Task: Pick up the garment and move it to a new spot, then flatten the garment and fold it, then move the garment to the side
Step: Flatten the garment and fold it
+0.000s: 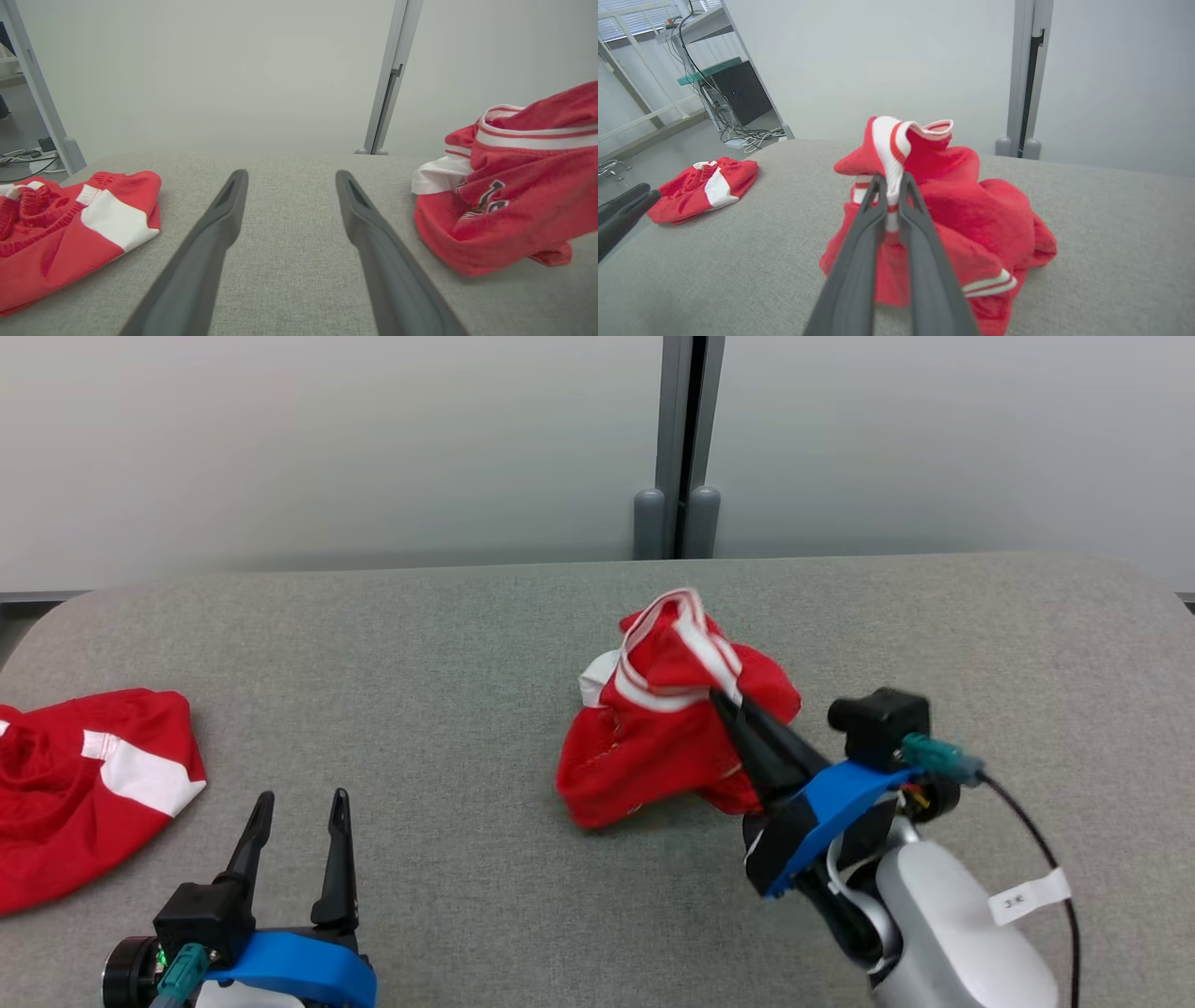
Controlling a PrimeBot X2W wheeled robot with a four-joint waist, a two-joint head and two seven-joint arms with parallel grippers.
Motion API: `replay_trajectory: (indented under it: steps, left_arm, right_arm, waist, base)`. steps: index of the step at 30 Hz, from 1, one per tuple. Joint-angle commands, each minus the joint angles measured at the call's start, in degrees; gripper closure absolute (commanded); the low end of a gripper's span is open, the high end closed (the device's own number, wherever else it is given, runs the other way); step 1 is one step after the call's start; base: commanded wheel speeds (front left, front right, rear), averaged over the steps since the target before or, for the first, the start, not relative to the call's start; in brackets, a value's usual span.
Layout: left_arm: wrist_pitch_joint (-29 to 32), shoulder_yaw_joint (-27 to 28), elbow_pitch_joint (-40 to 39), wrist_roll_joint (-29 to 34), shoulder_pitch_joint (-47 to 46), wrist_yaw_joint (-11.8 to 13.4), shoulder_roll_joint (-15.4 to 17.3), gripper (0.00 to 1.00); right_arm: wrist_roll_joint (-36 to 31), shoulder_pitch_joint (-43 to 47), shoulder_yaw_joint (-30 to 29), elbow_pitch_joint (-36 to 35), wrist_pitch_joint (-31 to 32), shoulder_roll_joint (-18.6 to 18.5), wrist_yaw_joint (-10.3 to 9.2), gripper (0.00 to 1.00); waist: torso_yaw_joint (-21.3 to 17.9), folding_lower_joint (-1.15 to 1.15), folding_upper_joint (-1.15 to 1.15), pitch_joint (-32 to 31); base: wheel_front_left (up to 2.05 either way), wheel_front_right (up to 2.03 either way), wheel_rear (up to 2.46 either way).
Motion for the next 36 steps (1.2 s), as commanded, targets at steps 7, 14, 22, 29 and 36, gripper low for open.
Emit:
replay_trajectory:
  steps: [7, 14, 22, 29, 36]
  left_arm:
    - [0.1, -0.1, -1.7, -0.3, 0.3, 0.5, 0.7, 0.00]
    - [0.1, 0.0, -2.8, -0.2, -1.2, 1.0, 1.1, 0.00]
    - [0.3, -1.3, -2.3, 0.3, -2.7, 0.4, 0.7, 0.00]
    - [0.1, -2.0, -1.5, 0.4, -2.8, 0.2, 0.3, 0.00]
    - [-0.1, -1.0, -2.1, 0.2, -2.0, 0.9, 0.8, 0.00]
  right_arm:
    - [-0.4, 2.0, -3.5, -19.3, 6.4, -0.3, 0.03, 1.00]
    - [9.9, -10.1, 1.8, -21.1, 7.9, -0.3, 0.03, 1.00]
    - [24.3, -30.7, 11.4, -9.1, -3.8, -0.2, 0.03, 1.00]
    - [32.2, -41.4, 14.6, 0.7, -12.9, -0.2, 0.03, 1.00]
    - [29.1, -36.7, 11.4, 12.6, -13.7, -0.2, 0.03, 1.00]
  waist:
    - [-0.1, 0.00, 0.00, 0.2]
    - [-0.5, 0.00, 0.00, 1.9]
    - [1.0, 0.00, 0.00, 2.7]
    - [2.0, 0.00, 0.00, 2.5]
    - [0.4, 0.00, 0.00, 2.8]
  base:
    - [0.00, 0.00, 0.00]
    - [0.00, 0.00, 0.00]
    - [0.00, 0.00, 0.00]
    - [0.00, 0.00, 0.00]
    - [0.00, 0.00, 0.00]
